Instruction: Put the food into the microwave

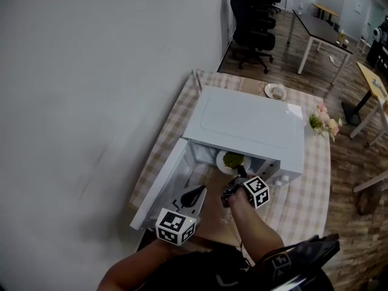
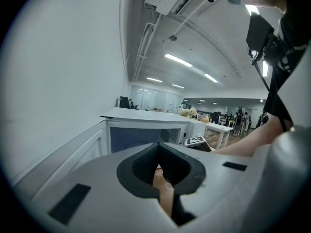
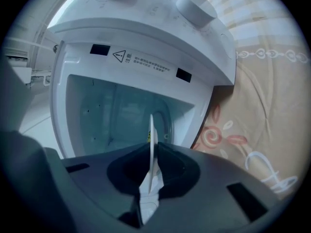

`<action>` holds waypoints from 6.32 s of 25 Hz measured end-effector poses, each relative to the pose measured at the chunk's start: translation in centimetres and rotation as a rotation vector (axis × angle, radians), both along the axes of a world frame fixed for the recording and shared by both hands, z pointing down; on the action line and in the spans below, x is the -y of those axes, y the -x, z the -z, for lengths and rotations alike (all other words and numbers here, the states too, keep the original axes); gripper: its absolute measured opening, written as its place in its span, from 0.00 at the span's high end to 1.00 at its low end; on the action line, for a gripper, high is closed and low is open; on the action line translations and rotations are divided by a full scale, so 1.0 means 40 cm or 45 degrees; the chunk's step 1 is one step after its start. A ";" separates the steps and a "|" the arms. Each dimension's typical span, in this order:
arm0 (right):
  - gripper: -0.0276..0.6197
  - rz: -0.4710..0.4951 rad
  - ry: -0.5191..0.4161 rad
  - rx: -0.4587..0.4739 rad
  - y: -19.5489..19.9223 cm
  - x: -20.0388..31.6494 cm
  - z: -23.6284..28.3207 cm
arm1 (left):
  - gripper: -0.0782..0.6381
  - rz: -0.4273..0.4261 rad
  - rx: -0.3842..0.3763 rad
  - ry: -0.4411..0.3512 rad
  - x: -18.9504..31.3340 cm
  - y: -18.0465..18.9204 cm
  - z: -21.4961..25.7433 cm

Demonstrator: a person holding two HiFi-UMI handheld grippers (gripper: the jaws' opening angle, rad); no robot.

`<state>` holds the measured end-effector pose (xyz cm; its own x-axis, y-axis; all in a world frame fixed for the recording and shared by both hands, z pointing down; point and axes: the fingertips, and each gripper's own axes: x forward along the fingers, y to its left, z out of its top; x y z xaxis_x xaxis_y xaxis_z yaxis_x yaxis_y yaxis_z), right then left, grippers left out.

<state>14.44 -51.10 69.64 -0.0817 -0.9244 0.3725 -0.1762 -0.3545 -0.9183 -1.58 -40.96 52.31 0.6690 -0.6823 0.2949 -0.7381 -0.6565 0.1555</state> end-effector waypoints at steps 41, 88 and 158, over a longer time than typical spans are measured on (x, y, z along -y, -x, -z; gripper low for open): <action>0.79 0.113 0.088 -0.288 0.014 0.065 -0.026 | 0.88 0.044 -0.022 0.007 -0.015 0.027 -0.004; 0.94 0.416 -0.001 -0.720 0.020 0.079 -0.024 | 0.88 0.060 -0.007 0.019 -0.042 0.036 -0.025; 0.95 0.713 -0.704 -1.515 0.131 -0.658 0.690 | 0.88 0.038 -0.161 -0.307 -0.418 0.076 0.242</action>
<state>9.20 -24.76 42.04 -0.3780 -0.9218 0.0855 -0.9223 0.3670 -0.1211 -4.60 -24.23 42.63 0.6685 -0.7428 0.0369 -0.7426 -0.6638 0.0894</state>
